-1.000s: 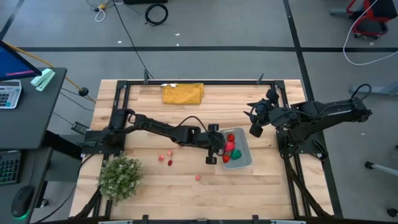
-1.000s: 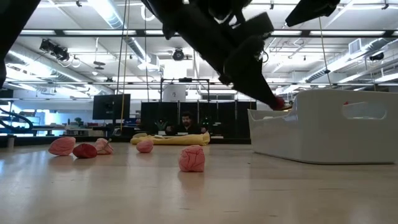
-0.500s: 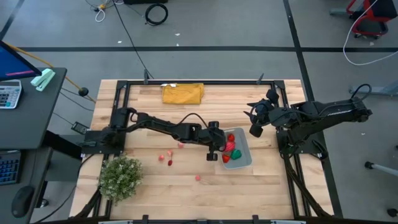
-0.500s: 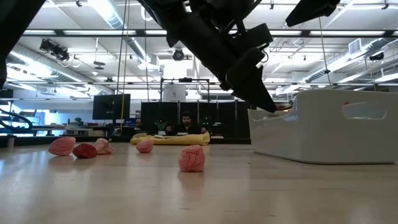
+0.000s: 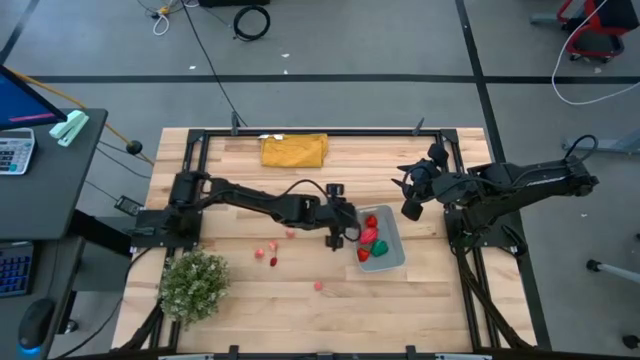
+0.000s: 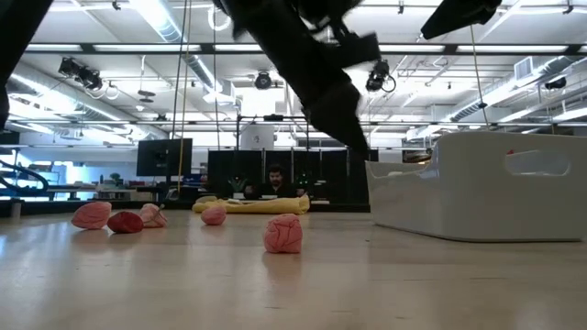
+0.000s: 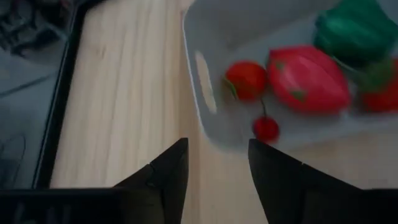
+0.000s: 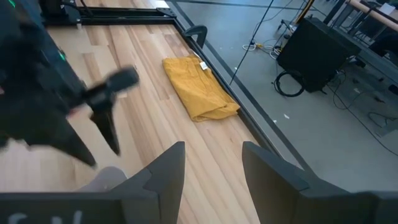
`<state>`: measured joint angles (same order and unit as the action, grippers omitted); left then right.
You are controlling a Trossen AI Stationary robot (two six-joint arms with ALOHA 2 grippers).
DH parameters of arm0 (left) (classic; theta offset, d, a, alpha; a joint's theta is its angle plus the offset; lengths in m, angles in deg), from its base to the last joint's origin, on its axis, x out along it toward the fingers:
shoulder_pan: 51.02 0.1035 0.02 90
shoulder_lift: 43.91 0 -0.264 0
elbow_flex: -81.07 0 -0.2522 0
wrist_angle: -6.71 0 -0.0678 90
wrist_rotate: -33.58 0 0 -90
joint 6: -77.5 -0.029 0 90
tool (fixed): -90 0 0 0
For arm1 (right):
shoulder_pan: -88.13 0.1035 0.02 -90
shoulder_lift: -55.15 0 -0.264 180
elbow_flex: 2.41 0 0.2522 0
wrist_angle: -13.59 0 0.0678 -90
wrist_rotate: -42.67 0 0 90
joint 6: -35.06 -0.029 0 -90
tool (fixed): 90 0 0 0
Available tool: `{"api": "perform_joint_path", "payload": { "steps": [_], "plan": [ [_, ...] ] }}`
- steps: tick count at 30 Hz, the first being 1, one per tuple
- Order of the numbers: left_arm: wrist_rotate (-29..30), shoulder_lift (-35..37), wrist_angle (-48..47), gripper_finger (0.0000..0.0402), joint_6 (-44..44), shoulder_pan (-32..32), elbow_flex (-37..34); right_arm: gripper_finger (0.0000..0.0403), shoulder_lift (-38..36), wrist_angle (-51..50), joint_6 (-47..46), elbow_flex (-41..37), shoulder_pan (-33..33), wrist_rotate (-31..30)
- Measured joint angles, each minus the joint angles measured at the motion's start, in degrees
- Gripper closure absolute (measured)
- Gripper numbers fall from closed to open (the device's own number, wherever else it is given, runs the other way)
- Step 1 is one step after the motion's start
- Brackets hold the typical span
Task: Pick and placing Produce into tupperware
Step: Put the pink peach into the gray bin
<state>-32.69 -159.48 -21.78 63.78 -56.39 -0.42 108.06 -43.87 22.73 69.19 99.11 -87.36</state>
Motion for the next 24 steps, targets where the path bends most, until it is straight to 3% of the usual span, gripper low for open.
{"api": "perform_joint_path", "payload": {
  "steps": [8, 13, 24],
  "plan": [
    [0.2, 7.8, -27.5, 0.0240, 16.6, -3.0, 0.1, 0.0234, 0.0, 0.0, 0.0, 0.0, 0.0, 0.0],
    [0.2, 8.6, -42.9, 0.0248, 23.9, -4.5, -0.3, 0.0234, 0.0, -0.1, 0.0, 0.0, 0.0, 0.0],
    [-9.6, 8.6, -35.8, 0.0246, 25.6, -5.9, -9.8, 0.0234, 0.0, 0.0, -0.1, 0.0, 0.0, 0.0]
  ]
}}
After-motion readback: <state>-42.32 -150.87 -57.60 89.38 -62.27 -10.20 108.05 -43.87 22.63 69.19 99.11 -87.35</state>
